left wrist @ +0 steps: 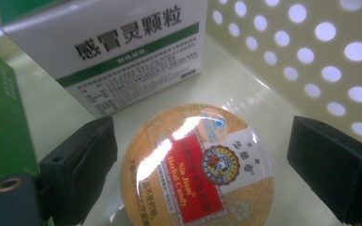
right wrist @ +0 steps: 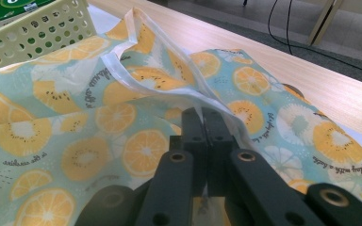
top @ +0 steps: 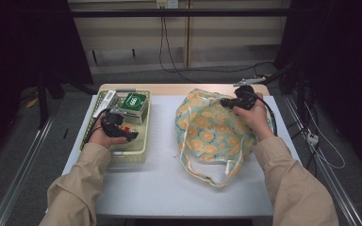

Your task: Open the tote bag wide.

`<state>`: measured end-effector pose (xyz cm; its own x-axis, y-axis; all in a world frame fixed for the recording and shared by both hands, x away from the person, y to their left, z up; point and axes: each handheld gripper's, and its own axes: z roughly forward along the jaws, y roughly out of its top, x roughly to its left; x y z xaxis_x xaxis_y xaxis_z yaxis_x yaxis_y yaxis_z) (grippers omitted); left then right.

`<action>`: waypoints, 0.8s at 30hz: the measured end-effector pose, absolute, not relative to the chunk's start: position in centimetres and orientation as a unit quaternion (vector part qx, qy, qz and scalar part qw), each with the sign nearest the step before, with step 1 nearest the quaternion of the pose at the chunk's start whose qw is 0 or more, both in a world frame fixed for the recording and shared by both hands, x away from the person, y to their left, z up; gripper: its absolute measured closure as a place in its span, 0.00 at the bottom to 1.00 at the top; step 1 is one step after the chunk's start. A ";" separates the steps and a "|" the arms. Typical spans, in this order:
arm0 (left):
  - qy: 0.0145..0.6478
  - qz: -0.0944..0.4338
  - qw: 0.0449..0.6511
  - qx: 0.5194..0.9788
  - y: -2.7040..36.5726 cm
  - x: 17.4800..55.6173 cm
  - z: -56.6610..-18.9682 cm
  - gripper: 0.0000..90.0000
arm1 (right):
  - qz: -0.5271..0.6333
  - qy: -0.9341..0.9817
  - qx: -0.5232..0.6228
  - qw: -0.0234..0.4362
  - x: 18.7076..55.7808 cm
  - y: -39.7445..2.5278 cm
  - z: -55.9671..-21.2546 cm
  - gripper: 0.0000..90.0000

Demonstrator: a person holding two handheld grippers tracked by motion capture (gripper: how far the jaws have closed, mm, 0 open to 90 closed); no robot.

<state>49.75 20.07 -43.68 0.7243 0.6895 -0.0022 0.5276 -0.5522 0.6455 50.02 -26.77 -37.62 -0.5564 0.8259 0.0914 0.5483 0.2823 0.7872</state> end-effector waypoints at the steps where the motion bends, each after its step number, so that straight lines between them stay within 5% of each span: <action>1: 0.350 0.127 0.317 0.872 20.1 49.8 -43.7 0.10 | 0.407 0.783 0.439 0.171 50.0 -26.7 -37.6 1.00; 24: 0.384 0.092 0.283 0.874 20.2 49.9 -43.9 0.22 | 0.411 0.781 0.440 0.167 49.4 -27.1 -37.6 1.00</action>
